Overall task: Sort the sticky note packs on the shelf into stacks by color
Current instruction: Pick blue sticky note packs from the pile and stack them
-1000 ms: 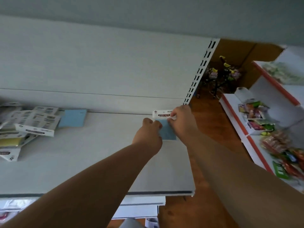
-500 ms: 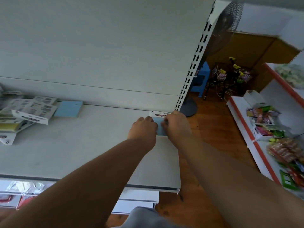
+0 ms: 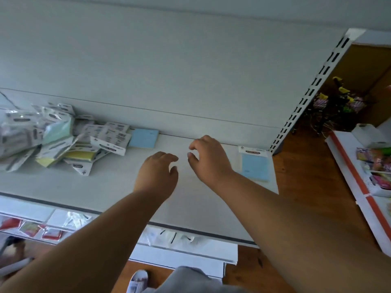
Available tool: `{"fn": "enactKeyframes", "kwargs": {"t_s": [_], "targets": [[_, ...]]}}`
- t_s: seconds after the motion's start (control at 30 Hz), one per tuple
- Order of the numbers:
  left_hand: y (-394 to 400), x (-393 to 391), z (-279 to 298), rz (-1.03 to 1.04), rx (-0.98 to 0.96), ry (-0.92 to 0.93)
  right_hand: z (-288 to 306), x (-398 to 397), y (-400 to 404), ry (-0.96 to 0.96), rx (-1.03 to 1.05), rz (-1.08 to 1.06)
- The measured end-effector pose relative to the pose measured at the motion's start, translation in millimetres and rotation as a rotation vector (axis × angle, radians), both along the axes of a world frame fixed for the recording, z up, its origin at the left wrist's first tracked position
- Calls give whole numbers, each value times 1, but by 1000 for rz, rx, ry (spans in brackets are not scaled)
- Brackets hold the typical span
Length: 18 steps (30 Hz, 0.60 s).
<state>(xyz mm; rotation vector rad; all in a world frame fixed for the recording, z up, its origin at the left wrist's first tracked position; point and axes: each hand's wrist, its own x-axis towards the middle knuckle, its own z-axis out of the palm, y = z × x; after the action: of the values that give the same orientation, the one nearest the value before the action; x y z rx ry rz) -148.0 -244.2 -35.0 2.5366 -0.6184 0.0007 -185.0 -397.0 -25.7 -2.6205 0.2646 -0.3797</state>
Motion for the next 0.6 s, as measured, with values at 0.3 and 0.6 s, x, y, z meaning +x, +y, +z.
{"fn": "enactKeyframes", "kwargs": {"t_s": [0.3, 0.6], "targets": [[115, 90, 12, -64, -76, 76, -5, 106, 119, 205, 91, -228], [142, 136, 18, -277, -104, 289, -20, 137, 157, 437, -209, -434]]}}
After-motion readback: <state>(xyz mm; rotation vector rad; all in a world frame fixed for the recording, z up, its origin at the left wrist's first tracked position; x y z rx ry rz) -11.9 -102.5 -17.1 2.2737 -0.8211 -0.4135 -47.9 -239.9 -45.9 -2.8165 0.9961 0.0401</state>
